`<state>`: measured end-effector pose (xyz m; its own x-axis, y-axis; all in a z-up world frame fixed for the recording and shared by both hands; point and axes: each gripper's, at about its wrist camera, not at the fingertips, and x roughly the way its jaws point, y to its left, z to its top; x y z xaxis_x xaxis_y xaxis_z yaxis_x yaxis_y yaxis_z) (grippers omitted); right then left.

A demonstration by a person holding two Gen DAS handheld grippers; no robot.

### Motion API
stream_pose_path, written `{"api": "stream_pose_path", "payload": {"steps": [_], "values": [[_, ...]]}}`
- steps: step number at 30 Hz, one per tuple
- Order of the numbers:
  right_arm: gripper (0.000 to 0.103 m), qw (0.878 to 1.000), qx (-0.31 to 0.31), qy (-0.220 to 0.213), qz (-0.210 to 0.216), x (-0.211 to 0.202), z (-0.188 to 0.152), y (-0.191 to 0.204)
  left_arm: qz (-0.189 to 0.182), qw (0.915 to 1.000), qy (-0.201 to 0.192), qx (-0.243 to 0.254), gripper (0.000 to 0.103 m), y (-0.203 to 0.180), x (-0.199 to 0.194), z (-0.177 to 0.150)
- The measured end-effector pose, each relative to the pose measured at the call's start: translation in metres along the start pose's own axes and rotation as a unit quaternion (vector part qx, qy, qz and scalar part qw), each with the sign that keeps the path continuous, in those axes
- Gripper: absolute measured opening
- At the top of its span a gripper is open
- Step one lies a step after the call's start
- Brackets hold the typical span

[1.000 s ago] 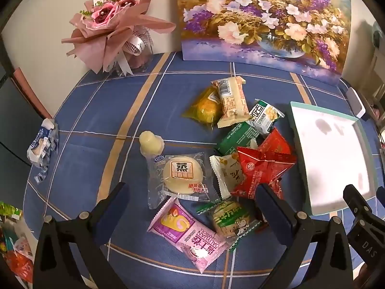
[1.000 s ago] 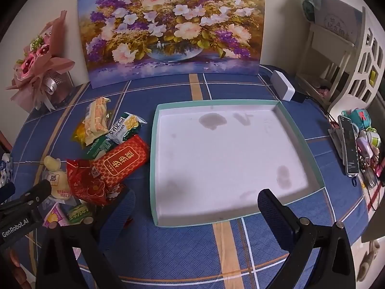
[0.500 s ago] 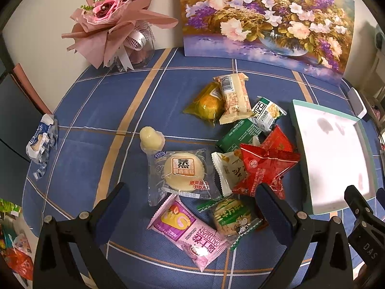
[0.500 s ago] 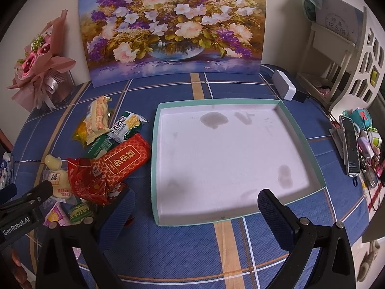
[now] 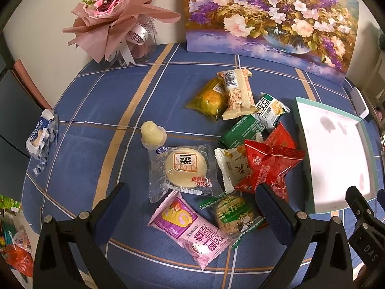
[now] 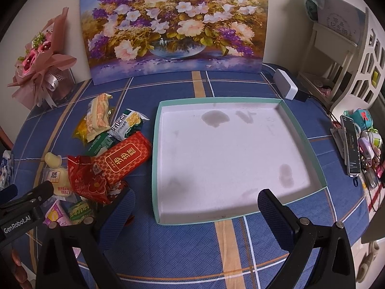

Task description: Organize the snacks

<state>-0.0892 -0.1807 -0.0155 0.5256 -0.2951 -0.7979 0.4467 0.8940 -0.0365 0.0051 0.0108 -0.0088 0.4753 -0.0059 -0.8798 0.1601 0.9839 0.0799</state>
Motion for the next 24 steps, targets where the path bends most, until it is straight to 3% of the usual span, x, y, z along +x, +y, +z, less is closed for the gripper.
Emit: {"api": "stream_pose_path", "payload": {"steps": [24], "values": [[0.103, 1.000, -0.001, 0.000, -0.001, 0.0008, -0.0011, 0.0025, -0.007, 0.9999, 0.008, -0.008, 0.103, 0.0033, 0.0016, -0.0015]]}}
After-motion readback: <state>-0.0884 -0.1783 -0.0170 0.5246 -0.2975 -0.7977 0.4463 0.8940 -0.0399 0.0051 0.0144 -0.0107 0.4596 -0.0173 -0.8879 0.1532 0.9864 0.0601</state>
